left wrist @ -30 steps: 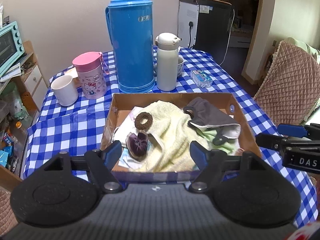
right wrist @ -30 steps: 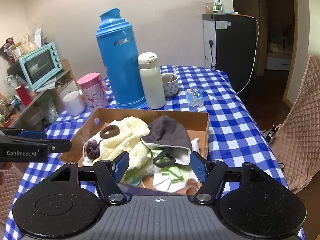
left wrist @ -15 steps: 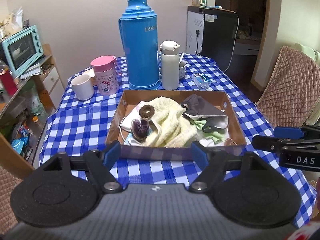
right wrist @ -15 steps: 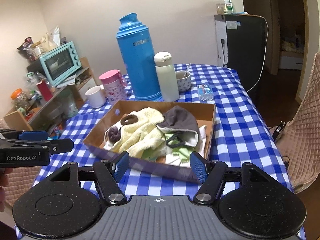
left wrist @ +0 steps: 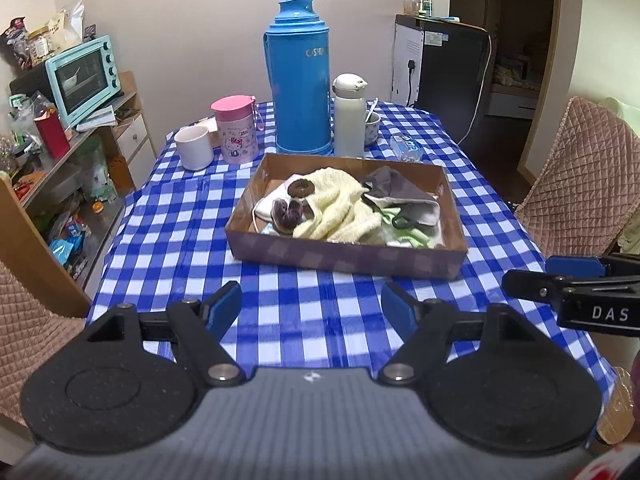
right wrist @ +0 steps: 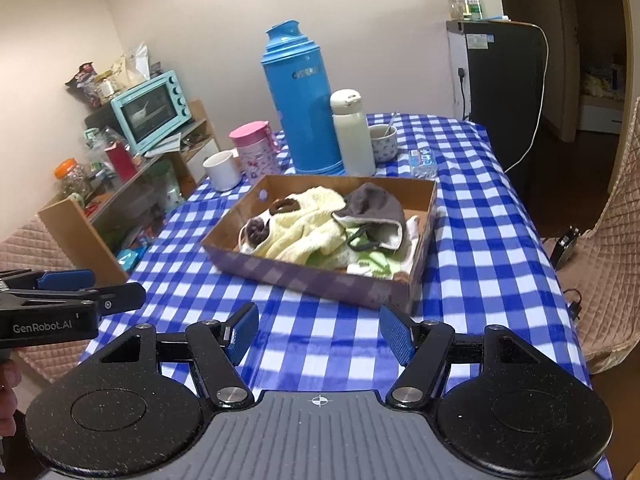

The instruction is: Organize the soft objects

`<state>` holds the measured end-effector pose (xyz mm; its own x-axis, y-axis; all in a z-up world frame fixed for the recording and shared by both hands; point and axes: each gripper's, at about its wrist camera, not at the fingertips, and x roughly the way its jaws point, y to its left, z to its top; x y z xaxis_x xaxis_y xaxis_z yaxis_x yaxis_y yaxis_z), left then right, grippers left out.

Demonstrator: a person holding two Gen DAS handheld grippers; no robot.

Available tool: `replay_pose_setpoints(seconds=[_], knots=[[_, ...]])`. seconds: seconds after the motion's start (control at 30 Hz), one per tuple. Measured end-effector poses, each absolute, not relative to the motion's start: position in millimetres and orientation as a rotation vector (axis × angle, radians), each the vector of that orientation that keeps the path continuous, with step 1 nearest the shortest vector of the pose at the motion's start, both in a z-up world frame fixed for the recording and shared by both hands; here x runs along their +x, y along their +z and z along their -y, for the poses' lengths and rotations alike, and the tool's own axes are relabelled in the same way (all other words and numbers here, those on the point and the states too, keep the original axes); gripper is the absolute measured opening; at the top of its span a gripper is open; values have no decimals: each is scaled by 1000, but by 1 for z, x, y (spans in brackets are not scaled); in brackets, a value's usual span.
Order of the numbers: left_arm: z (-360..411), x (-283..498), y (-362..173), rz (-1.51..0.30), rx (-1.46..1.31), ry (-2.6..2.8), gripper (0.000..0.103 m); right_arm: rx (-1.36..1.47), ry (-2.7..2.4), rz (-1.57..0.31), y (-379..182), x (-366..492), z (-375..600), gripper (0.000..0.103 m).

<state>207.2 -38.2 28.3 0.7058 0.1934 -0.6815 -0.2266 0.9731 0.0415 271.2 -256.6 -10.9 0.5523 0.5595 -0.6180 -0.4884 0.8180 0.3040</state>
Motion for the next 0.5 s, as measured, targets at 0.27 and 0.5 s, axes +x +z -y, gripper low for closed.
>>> replay_pose_setpoints(seconds=[0.27,0.5], knots=[[37,164,28,-764,-58,220,75,108,625,-799,-12,232,254,67],[26,127,27,-791,-55,182,75,112,597,-824,-11,192,243,67]])
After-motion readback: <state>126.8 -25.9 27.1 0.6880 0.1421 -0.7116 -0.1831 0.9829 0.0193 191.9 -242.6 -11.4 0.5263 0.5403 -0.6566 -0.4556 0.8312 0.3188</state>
